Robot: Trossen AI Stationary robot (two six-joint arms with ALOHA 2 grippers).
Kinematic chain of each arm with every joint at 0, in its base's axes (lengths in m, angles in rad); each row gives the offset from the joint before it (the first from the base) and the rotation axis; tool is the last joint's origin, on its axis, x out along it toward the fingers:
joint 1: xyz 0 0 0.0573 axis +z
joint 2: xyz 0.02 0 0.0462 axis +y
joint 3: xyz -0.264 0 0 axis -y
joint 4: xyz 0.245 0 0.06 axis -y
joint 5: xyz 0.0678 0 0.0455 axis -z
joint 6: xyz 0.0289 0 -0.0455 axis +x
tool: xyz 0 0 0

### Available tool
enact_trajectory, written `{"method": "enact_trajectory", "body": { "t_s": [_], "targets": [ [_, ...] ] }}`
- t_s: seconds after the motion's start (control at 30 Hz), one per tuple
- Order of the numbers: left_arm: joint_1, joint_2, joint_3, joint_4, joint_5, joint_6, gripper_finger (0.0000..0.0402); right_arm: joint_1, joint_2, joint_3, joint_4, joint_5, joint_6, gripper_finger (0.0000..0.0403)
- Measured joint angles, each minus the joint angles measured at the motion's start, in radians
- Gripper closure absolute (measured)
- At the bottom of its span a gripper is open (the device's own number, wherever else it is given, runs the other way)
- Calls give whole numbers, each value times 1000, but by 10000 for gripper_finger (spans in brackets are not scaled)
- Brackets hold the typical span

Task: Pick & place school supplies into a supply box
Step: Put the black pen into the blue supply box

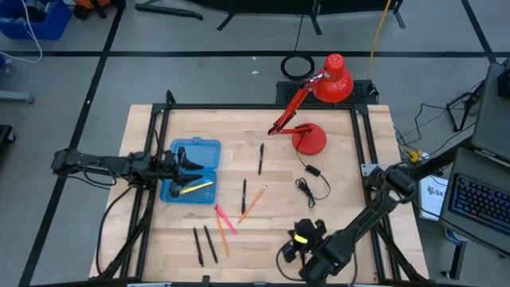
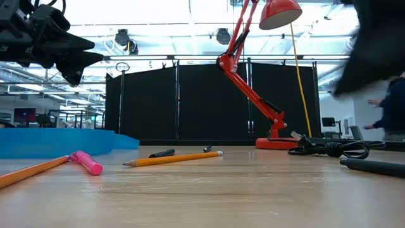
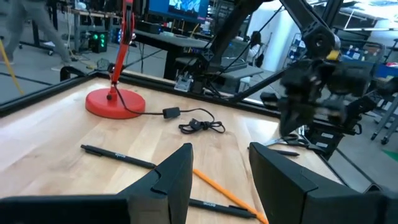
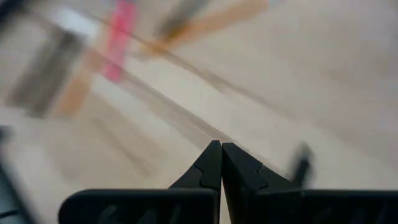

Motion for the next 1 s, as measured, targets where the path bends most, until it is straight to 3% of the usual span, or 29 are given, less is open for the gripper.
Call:
{"method": "enact_trajectory", "body": {
  "t_s": [0.07, 0.3, 0.5, 0.83, 1.0],
  "targets": [
    [0, 0, 0, 0, 0, 6, 240, 11, 25, 3, -41, -60, 82, 403],
    [0, 0, 0, -2, 1, 25, 240, 37, 39, 3, -15, -71, 208, 403],
    [0, 0, 0, -4, 8, 22, 240, 20, 39, 3, -19, -113, 191, 397],
    [0, 0, 0, -7, 28, -9, 240, -20, 39, 0, -48, -171, 141, 300],
    [0, 0, 0, -17, 29, -13, 240, -21, 39, 0, -74, -171, 151, 279]
  ]
}}
